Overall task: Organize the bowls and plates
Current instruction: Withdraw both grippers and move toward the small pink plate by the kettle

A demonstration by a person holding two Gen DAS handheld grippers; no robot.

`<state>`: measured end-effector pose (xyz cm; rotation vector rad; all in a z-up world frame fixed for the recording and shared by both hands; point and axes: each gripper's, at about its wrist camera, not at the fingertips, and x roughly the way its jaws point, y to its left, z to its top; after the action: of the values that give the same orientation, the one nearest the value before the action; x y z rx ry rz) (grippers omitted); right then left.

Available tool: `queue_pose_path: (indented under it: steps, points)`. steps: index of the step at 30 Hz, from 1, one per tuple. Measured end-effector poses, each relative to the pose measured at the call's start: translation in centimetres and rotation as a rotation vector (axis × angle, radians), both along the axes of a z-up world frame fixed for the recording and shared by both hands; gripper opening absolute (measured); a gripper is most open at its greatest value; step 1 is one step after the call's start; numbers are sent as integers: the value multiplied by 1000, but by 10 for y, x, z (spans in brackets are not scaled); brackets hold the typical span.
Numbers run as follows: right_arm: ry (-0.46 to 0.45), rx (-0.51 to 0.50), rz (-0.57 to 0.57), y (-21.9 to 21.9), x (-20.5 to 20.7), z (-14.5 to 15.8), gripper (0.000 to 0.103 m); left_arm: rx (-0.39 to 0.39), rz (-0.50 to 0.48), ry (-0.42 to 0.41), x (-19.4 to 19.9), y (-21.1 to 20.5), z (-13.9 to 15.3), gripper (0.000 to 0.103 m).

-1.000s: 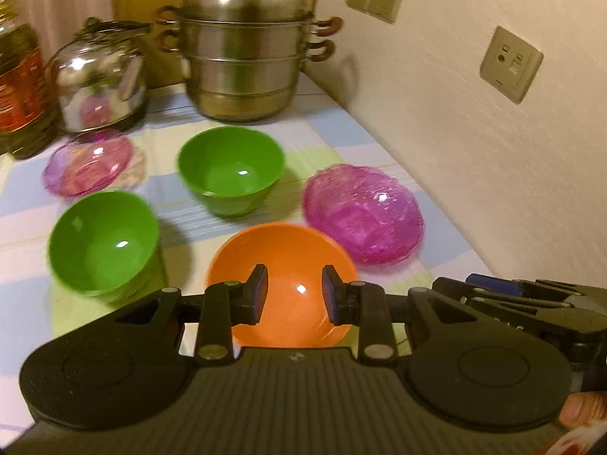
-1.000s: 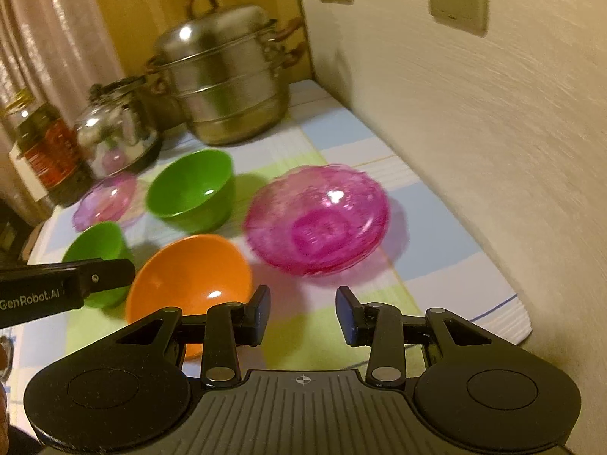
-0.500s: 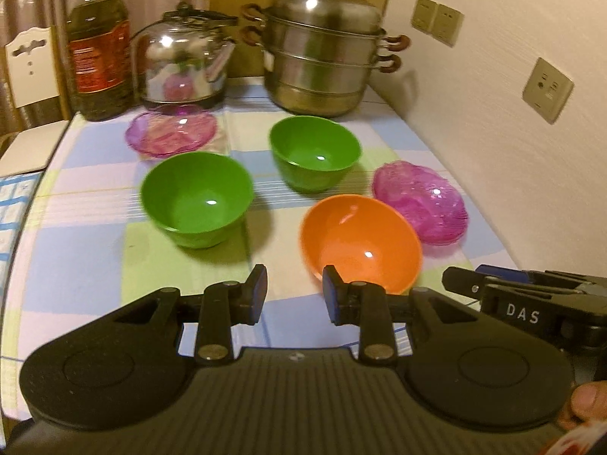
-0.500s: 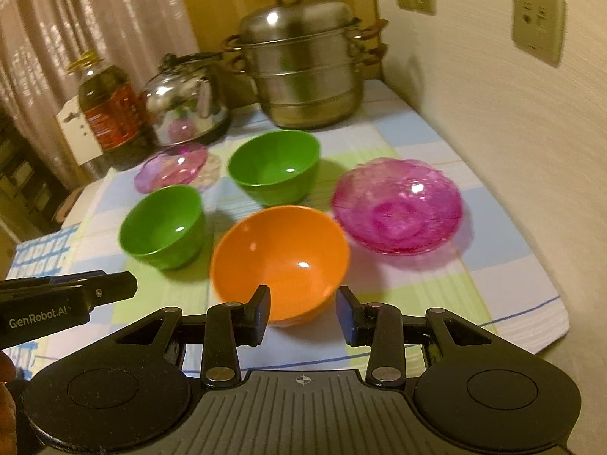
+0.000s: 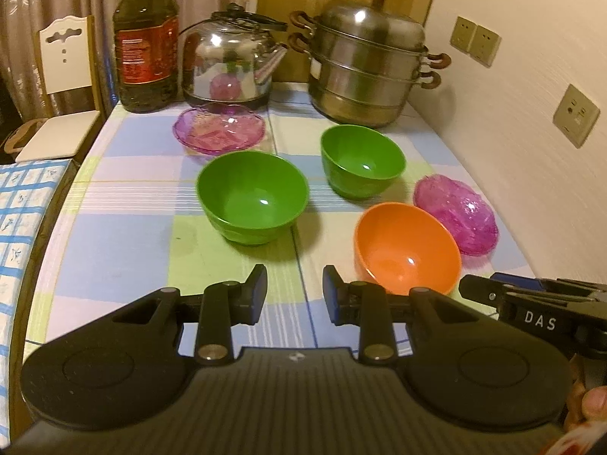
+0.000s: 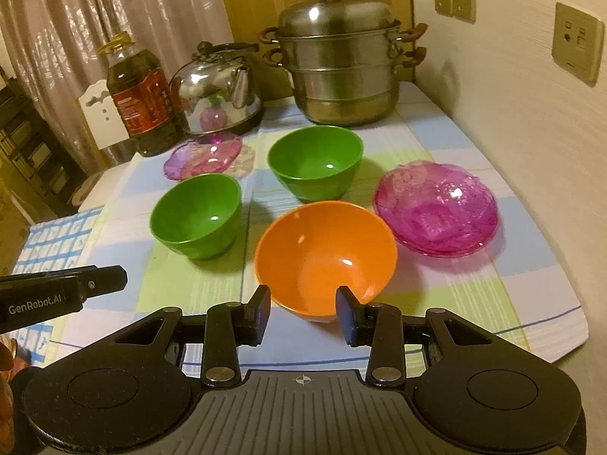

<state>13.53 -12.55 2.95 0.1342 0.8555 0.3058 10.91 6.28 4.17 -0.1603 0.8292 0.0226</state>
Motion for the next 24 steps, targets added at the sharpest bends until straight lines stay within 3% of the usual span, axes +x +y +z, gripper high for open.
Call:
queue_pose_path:
  steps: [24]
  points:
    - [9,1,63,44,27,-5,38,3,68,12,18,42,-5,28]
